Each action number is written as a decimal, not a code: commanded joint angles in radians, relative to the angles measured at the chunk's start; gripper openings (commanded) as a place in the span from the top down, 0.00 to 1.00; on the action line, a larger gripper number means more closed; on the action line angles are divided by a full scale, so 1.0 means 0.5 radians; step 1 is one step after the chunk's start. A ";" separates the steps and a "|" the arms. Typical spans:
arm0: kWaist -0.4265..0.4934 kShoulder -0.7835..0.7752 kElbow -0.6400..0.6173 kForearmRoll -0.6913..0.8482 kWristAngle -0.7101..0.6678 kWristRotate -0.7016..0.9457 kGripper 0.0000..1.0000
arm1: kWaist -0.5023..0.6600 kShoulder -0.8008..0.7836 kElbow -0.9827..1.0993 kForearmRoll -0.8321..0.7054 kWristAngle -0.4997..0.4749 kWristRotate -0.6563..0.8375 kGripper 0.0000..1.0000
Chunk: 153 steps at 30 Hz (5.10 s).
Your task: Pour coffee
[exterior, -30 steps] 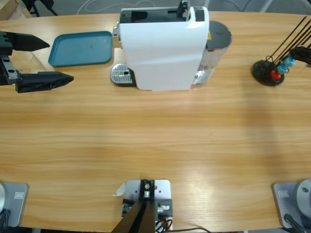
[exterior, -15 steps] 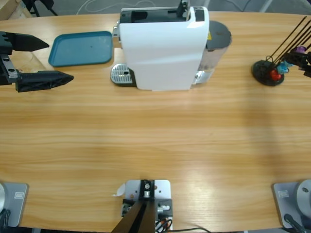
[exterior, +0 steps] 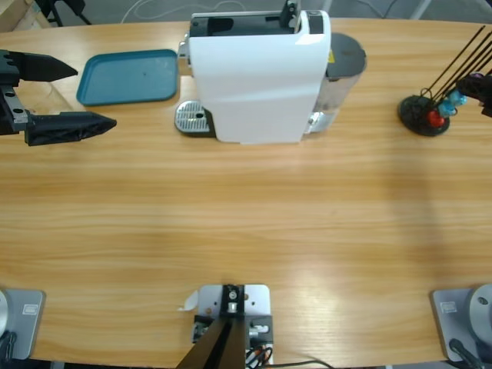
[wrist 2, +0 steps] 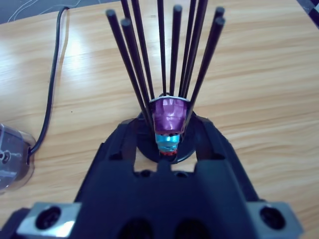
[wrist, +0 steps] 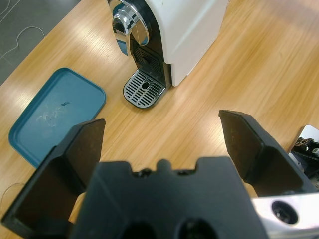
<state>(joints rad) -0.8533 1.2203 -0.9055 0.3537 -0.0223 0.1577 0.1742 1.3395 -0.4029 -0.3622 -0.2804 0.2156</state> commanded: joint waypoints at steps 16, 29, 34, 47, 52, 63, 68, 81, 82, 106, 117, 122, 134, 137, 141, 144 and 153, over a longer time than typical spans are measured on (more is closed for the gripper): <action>0.050 -0.011 0.071 -0.008 0.058 -0.064 0.00 | -0.045 0.106 0.082 -0.097 -0.044 0.023 1.00; 0.050 -0.029 0.099 -0.006 0.057 -0.075 0.00 | -0.047 0.037 0.039 -0.062 -0.075 0.008 1.00; 0.050 0.017 0.098 -0.008 0.057 -0.082 0.00 | -0.046 -0.066 -0.056 0.196 -0.128 -0.035 1.00; 0.044 0.020 0.111 -0.014 0.054 -0.122 0.00 | -0.039 -0.185 -0.363 0.423 -0.160 -0.037 1.00; 0.044 0.022 0.111 -0.014 0.054 -0.127 0.00 | 0.024 -0.322 -0.498 0.636 -0.225 -0.042 1.00; 0.016 0.031 0.107 -0.014 0.054 -0.131 0.00 | 0.165 -0.804 -0.725 1.102 0.347 -0.310 1.00; 0.014 -0.048 0.122 -0.011 0.057 -0.133 0.00 | 0.409 -0.669 -0.858 1.285 0.857 -1.050 1.00; -0.014 -0.346 0.206 0.169 0.057 -0.134 0.00 | 1.206 0.237 -1.788 1.483 0.953 -1.504 1.00; -0.014 -0.352 0.209 0.173 0.058 -0.134 0.00 | 1.212 0.285 -1.827 1.476 0.990 -1.505 1.00; -0.014 -0.318 0.283 0.174 0.137 -0.217 0.00 | 1.048 0.904 -2.224 1.338 1.044 -1.776 1.00; -0.014 -0.353 0.279 0.160 0.081 -0.231 0.00 | 1.041 1.007 -2.204 1.340 0.996 -1.849 1.00; -0.014 -0.294 0.279 0.134 0.039 -0.229 0.00 | 1.005 1.041 -2.211 1.344 1.001 -1.849 1.00; 0.016 -0.254 0.316 0.009 0.054 -0.226 0.00 | 1.008 1.070 -2.157 1.360 1.011 -1.846 1.00; 0.016 -0.271 0.320 0.009 0.056 -0.226 0.00 | 1.011 1.082 -2.147 1.360 1.014 -1.846 1.00; 0.019 -0.280 0.317 0.008 0.057 -0.226 0.00 | 1.011 1.077 -2.128 1.363 1.018 -1.846 1.00; 0.019 -0.288 0.320 0.009 0.057 -0.228 0.00 | 1.014 1.089 -2.127 1.363 1.018 -1.847 1.00; 0.019 -0.287 0.334 0.008 0.064 -0.229 0.00 | 1.060 1.074 -2.124 1.347 0.858 -1.823 0.14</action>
<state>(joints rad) -0.8514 1.0725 -0.7784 0.3675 0.0116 0.0604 0.7022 1.8284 -1.5028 0.3058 0.2251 -0.6975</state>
